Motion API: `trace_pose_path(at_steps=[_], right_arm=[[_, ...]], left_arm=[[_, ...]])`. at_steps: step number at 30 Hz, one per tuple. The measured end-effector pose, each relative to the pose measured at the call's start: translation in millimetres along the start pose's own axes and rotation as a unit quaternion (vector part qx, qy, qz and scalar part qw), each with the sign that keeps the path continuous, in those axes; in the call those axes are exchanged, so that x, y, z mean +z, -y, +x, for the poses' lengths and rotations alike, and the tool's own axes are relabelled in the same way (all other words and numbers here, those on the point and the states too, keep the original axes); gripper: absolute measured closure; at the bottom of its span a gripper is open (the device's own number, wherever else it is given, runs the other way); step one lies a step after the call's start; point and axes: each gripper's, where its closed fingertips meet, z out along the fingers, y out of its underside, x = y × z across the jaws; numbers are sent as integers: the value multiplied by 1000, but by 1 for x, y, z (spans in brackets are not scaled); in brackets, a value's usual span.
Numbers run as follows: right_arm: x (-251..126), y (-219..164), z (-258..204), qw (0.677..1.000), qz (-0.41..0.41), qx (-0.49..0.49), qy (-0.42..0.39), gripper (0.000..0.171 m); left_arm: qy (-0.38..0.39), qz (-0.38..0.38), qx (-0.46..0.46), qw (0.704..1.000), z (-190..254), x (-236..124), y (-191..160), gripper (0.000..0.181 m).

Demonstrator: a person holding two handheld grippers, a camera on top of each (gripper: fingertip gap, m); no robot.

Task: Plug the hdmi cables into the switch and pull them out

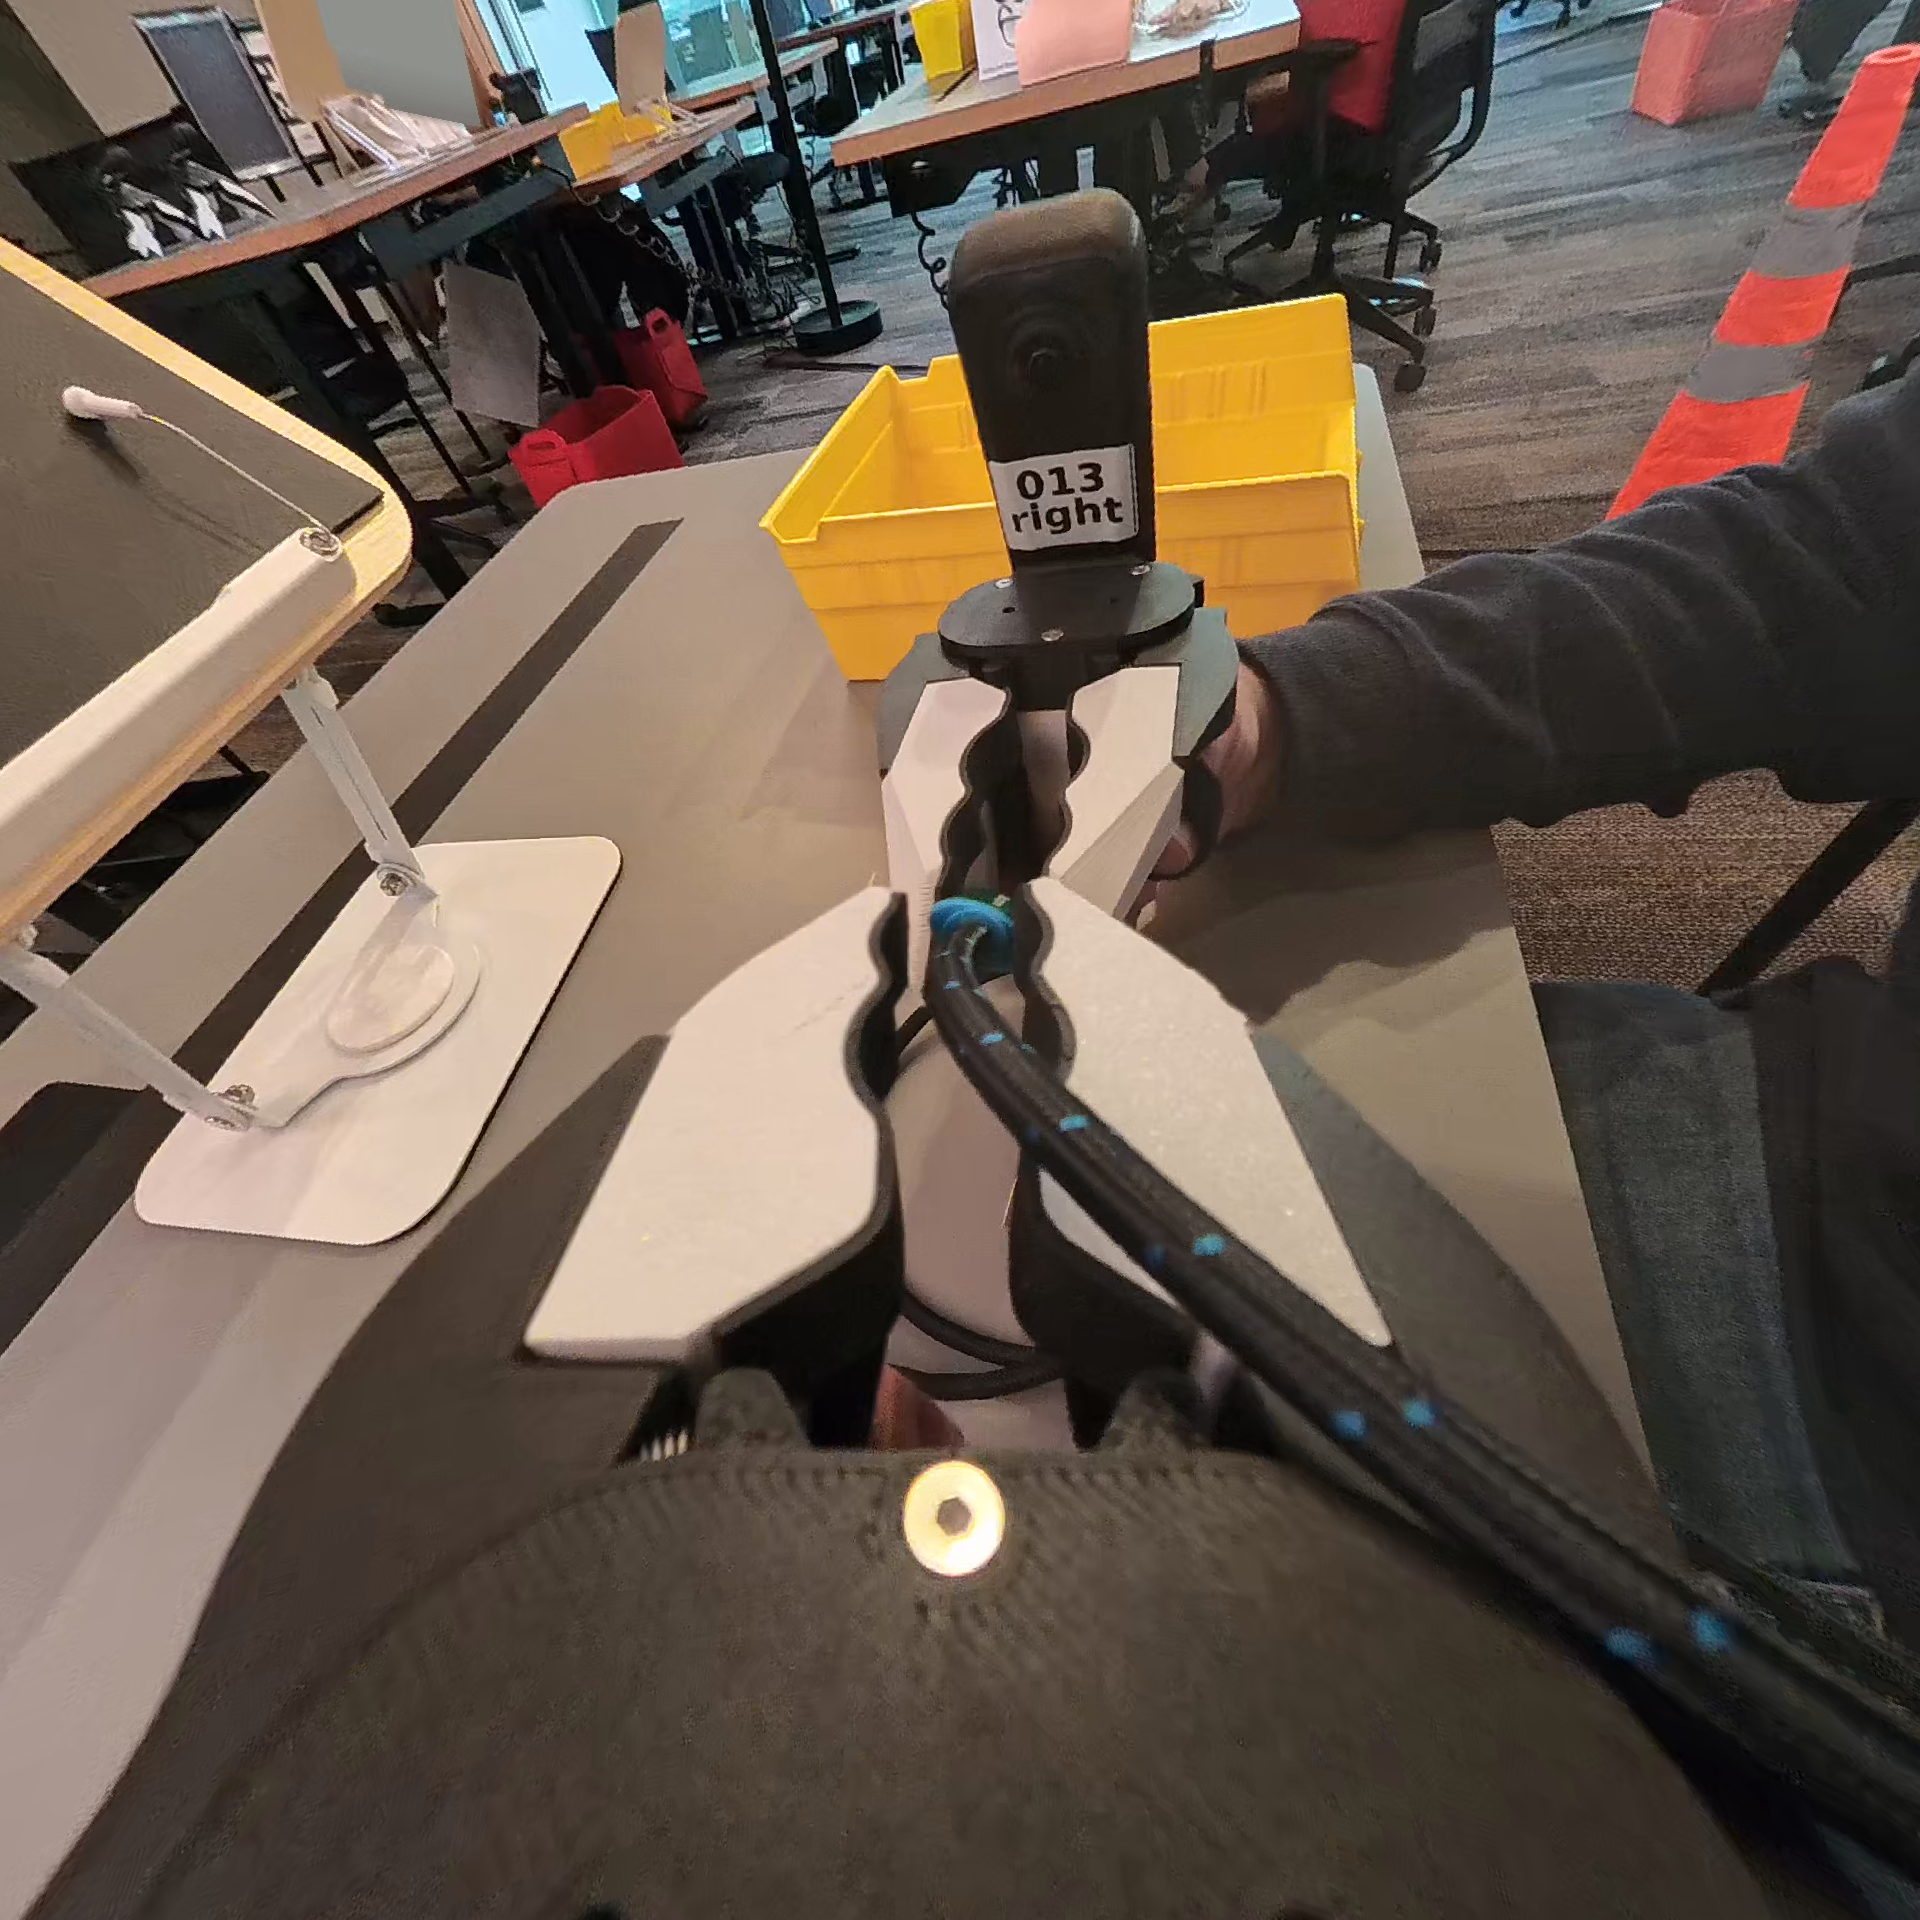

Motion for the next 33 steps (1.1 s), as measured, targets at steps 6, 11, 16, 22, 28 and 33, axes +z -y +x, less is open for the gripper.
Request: trace_pose_path(at_steps=[6,11,16,22,28,33], right_arm=[[-1,0,-4,1000,-3,9,17,154],[0,-3,-12,999,-14,23,46,154],[1,-9,-16,997,-35,32,60,154],[1,-14,-16,996,-50,37,63,154],[0,0,-7,999,-4,26,22,150],[-4,13,0,999,30,-26,-32,151]], left_arm=[[-10,3,8,1000,5,0,1,166],[-10,-20,64,998,11,-1,-1,151],[-16,-49,104,993,16,-1,-5,159],[-20,-65,118,991,19,0,-9,167],[3,-18,58,998,10,0,2,176],[19,17,0,1000,2,-2,8,177]])
